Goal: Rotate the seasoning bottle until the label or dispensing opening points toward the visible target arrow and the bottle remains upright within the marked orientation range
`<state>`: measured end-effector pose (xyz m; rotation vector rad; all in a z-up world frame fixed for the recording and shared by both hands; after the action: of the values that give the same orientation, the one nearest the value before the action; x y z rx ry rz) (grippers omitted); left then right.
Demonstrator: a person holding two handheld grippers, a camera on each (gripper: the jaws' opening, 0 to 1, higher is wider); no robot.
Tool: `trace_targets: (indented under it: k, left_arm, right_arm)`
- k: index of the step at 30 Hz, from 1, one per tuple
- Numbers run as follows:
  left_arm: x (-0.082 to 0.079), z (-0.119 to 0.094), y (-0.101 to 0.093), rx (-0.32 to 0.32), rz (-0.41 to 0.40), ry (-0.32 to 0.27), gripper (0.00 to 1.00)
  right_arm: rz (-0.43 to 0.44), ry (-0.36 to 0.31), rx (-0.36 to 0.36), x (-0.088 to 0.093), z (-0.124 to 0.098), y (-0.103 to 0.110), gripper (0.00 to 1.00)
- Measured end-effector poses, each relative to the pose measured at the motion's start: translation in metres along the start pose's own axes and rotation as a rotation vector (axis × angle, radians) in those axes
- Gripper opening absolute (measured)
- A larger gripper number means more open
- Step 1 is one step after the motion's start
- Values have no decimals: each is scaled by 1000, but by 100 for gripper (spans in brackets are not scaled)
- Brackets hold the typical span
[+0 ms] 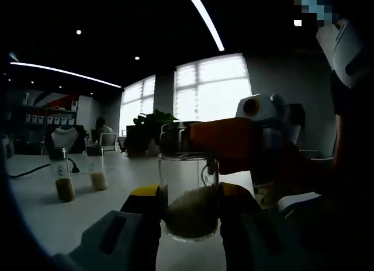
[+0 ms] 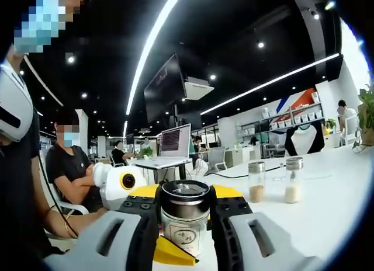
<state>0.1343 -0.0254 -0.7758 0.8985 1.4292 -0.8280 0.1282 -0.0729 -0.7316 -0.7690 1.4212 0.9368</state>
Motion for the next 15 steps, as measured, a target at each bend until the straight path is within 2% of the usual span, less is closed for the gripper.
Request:
trace_targets:
  k: [4, 15]
  left_arm:
    - [1, -2, 0, 7, 33, 21, 39]
    - [6, -3, -4, 57, 60, 58, 39]
  right_arm:
    - [1, 7, -10, 1, 0, 1, 31]
    - [-16, 54, -59, 7, -1, 3, 32]
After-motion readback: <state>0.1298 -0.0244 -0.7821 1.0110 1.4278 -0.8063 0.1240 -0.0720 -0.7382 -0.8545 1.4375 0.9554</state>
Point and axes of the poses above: the point that each gripper's makers call its tool centre point, and the gripper's own axes: z roughly forward along the fingers, y roughly to its left, x roughly out of its underside, the point moved 5 cm from there along -z, roughly backward along the fingers, and after that the axes turned 7 degrees about y, right-handed, at the moved point
